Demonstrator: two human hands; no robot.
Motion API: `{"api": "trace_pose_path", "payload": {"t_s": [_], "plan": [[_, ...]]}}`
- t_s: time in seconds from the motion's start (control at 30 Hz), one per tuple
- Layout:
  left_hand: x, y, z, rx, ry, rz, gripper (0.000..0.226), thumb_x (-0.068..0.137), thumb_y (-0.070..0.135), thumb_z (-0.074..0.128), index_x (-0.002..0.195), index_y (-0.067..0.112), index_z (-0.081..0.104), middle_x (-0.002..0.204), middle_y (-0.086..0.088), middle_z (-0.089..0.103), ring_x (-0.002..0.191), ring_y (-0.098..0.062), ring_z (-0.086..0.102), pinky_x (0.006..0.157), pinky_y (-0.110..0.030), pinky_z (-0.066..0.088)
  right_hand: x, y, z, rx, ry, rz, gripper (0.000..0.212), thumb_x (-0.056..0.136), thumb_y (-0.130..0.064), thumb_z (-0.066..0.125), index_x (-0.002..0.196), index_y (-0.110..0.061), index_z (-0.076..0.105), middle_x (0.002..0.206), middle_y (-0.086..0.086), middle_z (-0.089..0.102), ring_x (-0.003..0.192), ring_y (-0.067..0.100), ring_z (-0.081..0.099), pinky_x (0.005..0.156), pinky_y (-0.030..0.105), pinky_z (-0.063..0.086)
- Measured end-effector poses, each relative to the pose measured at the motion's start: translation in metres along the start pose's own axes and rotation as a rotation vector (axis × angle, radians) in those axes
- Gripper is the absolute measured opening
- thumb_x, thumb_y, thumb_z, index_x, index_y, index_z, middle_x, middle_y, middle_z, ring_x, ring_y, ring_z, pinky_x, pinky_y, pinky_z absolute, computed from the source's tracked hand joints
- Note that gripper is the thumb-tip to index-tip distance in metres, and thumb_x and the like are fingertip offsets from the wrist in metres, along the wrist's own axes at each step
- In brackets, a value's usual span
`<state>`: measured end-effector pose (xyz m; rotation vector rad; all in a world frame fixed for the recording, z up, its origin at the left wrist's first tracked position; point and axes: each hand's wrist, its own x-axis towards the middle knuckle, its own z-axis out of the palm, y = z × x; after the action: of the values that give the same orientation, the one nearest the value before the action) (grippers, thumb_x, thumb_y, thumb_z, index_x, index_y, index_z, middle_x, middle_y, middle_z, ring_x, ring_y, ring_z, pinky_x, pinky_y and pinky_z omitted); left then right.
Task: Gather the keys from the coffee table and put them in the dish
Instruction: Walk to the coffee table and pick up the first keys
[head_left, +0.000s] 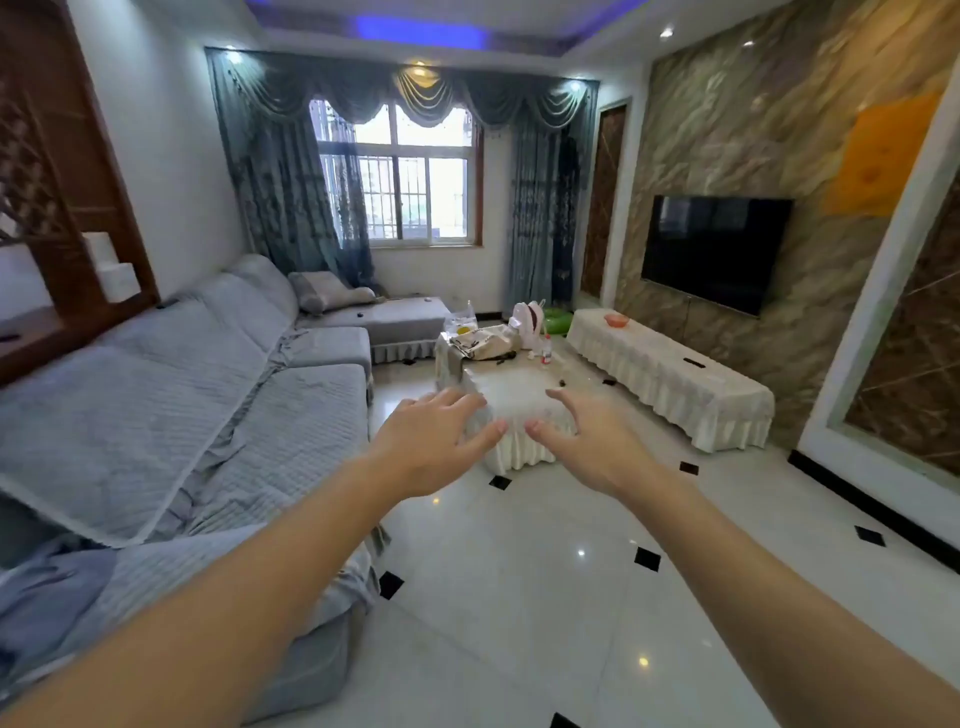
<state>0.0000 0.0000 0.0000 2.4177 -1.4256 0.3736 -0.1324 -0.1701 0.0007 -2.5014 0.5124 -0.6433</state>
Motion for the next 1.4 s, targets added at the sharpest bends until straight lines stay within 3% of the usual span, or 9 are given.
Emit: {"api": "trace_pose_path", "payload": {"t_s": [0.2, 0.3, 0.4, 0.57, 0.7, 1.1, 1.4], "plan": [[0.075, -0.066, 0.041, -0.069, -0.012, -0.033, 0.083, 0.082, 0.078, 0.01, 0.137, 0.028, 0.047, 0.139, 0.0, 0.053, 0.124, -0.024, 0.05, 0.099, -0.041, 0.036, 0.088, 0.014, 0.041, -0.013, -0.029, 0.06, 0.071, 0.088, -0.061, 0.051, 0.147, -0.025, 0.037, 0.15, 0.003, 0.041, 0.135, 0.02, 0.037, 0.092, 0.027, 0.027], [0.118, -0.086, 0.05, -0.117, 0.002, -0.033, 0.09, 0.079, 0.081, 0.006, 0.138, 0.027, 0.047, 0.142, 0.002, 0.051, 0.127, -0.023, 0.048, 0.097, -0.04, 0.033, 0.129, 0.025, 0.045, -0.043, -0.006, 0.072, 0.07, 0.088, -0.061, 0.05, 0.147, -0.024, 0.038, 0.15, 0.002, 0.042, 0.136, 0.019, 0.036, 0.1, 0.03, 0.029], [0.159, -0.097, 0.055, -0.122, 0.01, -0.01, 0.084, 0.082, 0.077, 0.011, 0.139, 0.027, 0.046, 0.144, 0.003, 0.051, 0.127, -0.024, 0.049, 0.097, -0.04, 0.036, 0.163, 0.036, 0.042, -0.072, 0.003, 0.104, 0.07, 0.088, -0.062, 0.048, 0.147, -0.026, 0.037, 0.15, 0.003, 0.042, 0.135, 0.021, 0.038, 0.103, 0.037, 0.033], [0.222, -0.107, 0.071, -0.119, -0.013, 0.049, 0.075, 0.086, 0.074, 0.017, 0.139, 0.03, 0.046, 0.144, 0.003, 0.05, 0.13, -0.021, 0.046, 0.101, -0.041, 0.038, 0.21, 0.064, 0.034, -0.075, 0.07, 0.126, 0.064, 0.09, -0.056, 0.05, 0.144, -0.023, 0.041, 0.148, 0.003, 0.044, 0.134, 0.021, 0.038, 0.103, 0.037, 0.033], [0.276, -0.107, 0.097, -0.099, -0.035, 0.07, 0.072, 0.089, 0.073, 0.019, 0.14, 0.03, 0.046, 0.144, 0.004, 0.05, 0.13, -0.02, 0.046, 0.103, -0.041, 0.038, 0.249, 0.103, 0.033, -0.08, 0.147, 0.128, 0.059, 0.092, -0.052, 0.049, 0.142, -0.022, 0.045, 0.145, 0.001, 0.048, 0.131, 0.019, 0.042, 0.1, 0.034, 0.034], [0.45, -0.094, 0.184, 0.037, -0.079, 0.041, 0.082, 0.083, 0.078, 0.01, 0.141, 0.031, 0.043, 0.145, 0.005, 0.049, 0.132, -0.021, 0.045, 0.102, -0.042, 0.035, 0.412, 0.257, 0.027, -0.024, 0.038, 0.131, 0.073, 0.087, -0.06, 0.051, 0.149, -0.026, 0.032, 0.152, 0.002, 0.038, 0.137, 0.021, 0.034, 0.103, 0.035, 0.03], [0.557, -0.106, 0.226, 0.085, -0.063, -0.048, 0.086, 0.081, 0.076, 0.007, 0.142, 0.027, 0.042, 0.148, -0.001, 0.048, 0.133, -0.025, 0.044, 0.103, -0.044, 0.034, 0.51, 0.336, 0.03, -0.038, 0.03, 0.057, 0.071, 0.087, -0.06, 0.05, 0.147, -0.027, 0.035, 0.15, 0.002, 0.041, 0.136, 0.021, 0.036, 0.1, 0.033, 0.03]]}}
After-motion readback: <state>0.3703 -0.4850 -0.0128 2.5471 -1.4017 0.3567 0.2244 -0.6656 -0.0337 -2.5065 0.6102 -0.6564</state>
